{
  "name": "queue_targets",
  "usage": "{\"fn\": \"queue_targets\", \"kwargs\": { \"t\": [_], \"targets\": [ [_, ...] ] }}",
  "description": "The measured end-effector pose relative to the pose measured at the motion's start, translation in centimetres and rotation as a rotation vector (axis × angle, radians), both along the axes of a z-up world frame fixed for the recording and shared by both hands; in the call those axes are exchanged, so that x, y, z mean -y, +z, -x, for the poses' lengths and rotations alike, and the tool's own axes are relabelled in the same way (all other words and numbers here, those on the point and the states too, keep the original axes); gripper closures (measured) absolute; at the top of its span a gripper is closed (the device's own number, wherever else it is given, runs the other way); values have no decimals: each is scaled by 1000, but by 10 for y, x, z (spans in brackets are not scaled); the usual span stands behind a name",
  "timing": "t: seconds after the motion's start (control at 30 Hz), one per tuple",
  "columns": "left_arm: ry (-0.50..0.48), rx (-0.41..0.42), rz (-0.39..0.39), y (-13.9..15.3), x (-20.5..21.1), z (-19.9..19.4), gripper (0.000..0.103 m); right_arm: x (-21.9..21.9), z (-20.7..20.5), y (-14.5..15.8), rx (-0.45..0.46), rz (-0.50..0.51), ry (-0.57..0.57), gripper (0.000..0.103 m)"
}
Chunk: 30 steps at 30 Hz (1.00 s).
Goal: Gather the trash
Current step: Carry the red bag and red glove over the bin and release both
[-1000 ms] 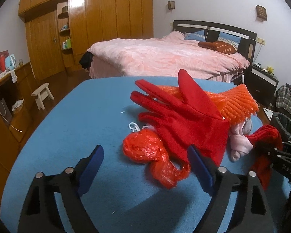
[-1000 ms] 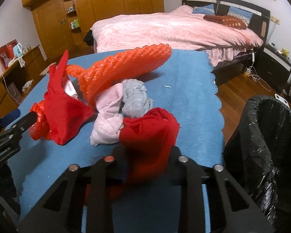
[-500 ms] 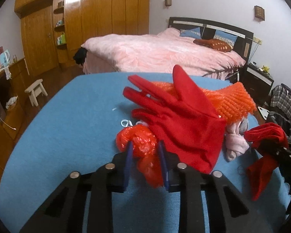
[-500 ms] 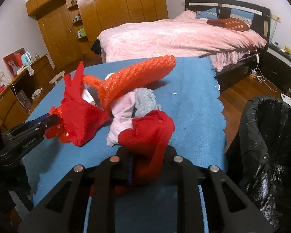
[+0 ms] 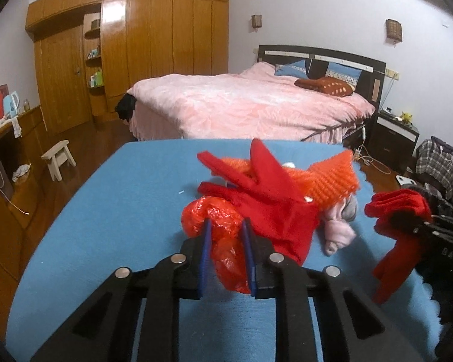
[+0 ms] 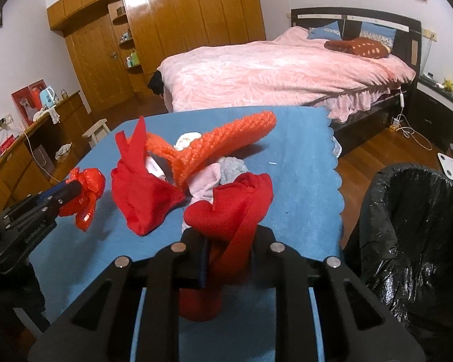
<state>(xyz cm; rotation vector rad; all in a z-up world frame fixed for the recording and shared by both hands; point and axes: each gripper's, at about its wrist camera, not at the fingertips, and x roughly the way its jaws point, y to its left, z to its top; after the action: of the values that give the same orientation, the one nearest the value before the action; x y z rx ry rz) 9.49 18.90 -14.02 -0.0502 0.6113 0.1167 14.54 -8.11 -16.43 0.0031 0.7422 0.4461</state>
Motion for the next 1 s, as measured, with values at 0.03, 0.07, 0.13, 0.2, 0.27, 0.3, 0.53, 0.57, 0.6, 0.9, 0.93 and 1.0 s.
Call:
{"fn": "queue_targets", "kwargs": {
  "t": [0.03,0.07,0.13,0.2,0.27,0.3,0.53,0.57,0.6,0.9,0.93,1.0],
  "targets": [
    [0,5,0,3,1,1,83,0,1,2,3,-3,2,83],
    [-1,11,-1,6,2,3,83,1,1,4,4,-4,2,83],
    [-4,25,-2,11,4,7,83,2,4,8,11,-9,3,83],
    [-13,38,-5,18,9,11,83,3,5,12,19,-10,4,83],
    [-25,49,-8,24,15,11,83,6,6,17,26,-16,1,83],
    [-31,53,-8,27,17,12,83,8,7,20,29,-18,-1,83],
    [-76,80,-7,43,39,11,83,27,13,36,51,-36,-41,83],
    [-84,84,-6,45,43,11,83,30,14,38,54,-39,-45,83],
    [-92,86,-3,47,47,10,83,34,14,41,59,-40,-51,83],
    [-168,103,10,59,88,4,83,71,27,61,97,-44,-109,83],
    [-182,107,10,61,94,3,83,79,28,63,103,-44,-125,83],
    [-211,117,8,64,108,0,83,90,29,66,108,-47,-146,83]
  ]
}}
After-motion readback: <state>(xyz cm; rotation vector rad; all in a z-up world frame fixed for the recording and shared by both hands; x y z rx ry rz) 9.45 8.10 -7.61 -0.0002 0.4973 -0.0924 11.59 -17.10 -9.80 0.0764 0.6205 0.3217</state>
